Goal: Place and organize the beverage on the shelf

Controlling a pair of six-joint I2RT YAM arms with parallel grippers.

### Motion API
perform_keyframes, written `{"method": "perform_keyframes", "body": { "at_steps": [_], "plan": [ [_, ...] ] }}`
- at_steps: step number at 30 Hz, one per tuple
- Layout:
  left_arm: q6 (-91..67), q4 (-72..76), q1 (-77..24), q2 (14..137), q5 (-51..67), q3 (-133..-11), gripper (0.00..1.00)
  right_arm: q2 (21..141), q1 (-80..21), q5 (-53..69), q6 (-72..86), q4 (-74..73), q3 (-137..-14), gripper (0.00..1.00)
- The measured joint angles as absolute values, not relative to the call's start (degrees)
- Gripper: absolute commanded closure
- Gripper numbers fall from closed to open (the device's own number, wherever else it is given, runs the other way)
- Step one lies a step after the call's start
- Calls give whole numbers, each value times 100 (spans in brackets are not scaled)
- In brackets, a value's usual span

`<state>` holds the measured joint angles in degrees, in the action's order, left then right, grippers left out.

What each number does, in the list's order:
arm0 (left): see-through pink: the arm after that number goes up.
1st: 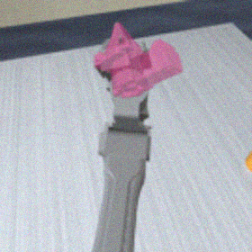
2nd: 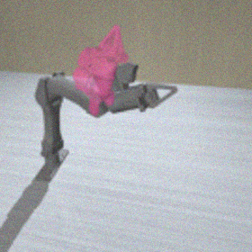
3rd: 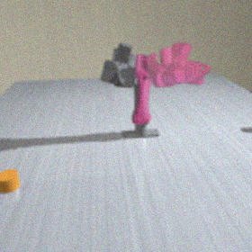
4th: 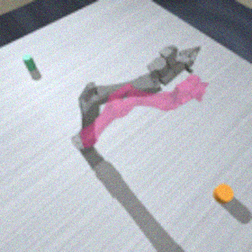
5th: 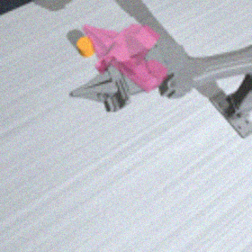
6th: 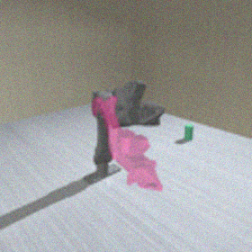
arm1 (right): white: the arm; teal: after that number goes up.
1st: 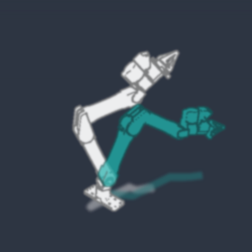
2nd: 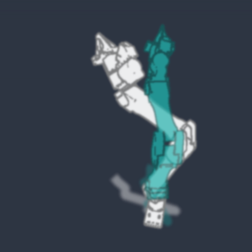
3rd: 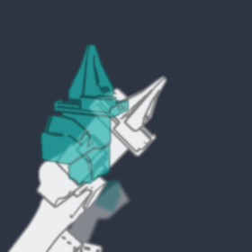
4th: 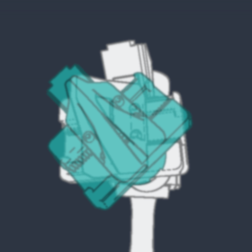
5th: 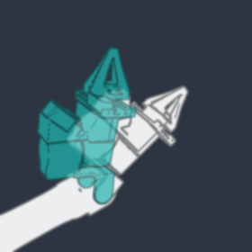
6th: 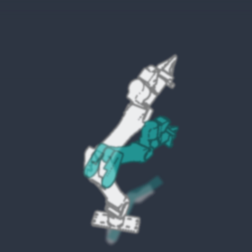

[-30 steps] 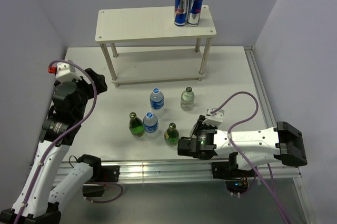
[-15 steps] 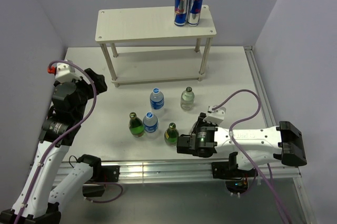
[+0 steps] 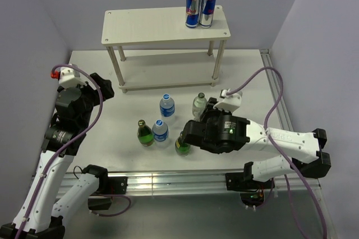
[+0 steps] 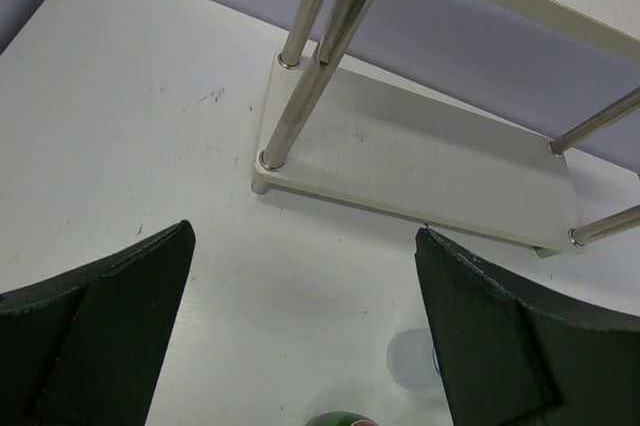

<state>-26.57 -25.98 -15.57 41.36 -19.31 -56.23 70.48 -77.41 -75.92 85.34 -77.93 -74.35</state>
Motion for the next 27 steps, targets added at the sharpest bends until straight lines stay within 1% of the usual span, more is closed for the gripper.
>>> {"method": "perform_keyframes", "body": {
  "at_steps": [6,10,14,17,18,20,21,22,24,27],
  "plan": [
    [-2657,-2598,-1549,4112,-1929,-5621,1,7625,-7721,-7758,7662,-7878,-9159,100],
    [-2657,-2596,-1505,4077,-1905,-5621,1,8230,-7728,-7811,6928,-7922,-10344,100],
    [-2655,-2596,-1479,4066,-1887,-5621,1,9345,-7732,-7889,5516,-7968,-12191,100],
    [-2655,-2596,-1463,4066,-1885,-5621,1,10049,-7664,-7885,4427,-7883,-13255,100],
    [-2655,-2596,-1457,4066,-1883,-5621,1,10178,-7620,-7883,4023,-7717,-13402,100],
    [-2655,-2596,-1428,4062,-1870,-5621,1,10082,-7485,-7822,3133,-7148,-13047,100],
    [-2652,-2596,-1413,4062,-1865,-5618,1,9765,-7367,-7745,2591,-6506,-12363,100],
    [-2652,-2596,-1396,4060,-1844,-5616,1,9255,-7220,-7338,1968,-5778,-11437,100],
    [-2650,-2596,-1358,4058,-1817,-5614,1,8416,-6882,-6584,1389,-4998,-10254,100],
    [-2639,-2593,-1310,4045,-1785,-5599,1,7419,-6233,-5684,963,-4329,-9524,100]
  ]
}}
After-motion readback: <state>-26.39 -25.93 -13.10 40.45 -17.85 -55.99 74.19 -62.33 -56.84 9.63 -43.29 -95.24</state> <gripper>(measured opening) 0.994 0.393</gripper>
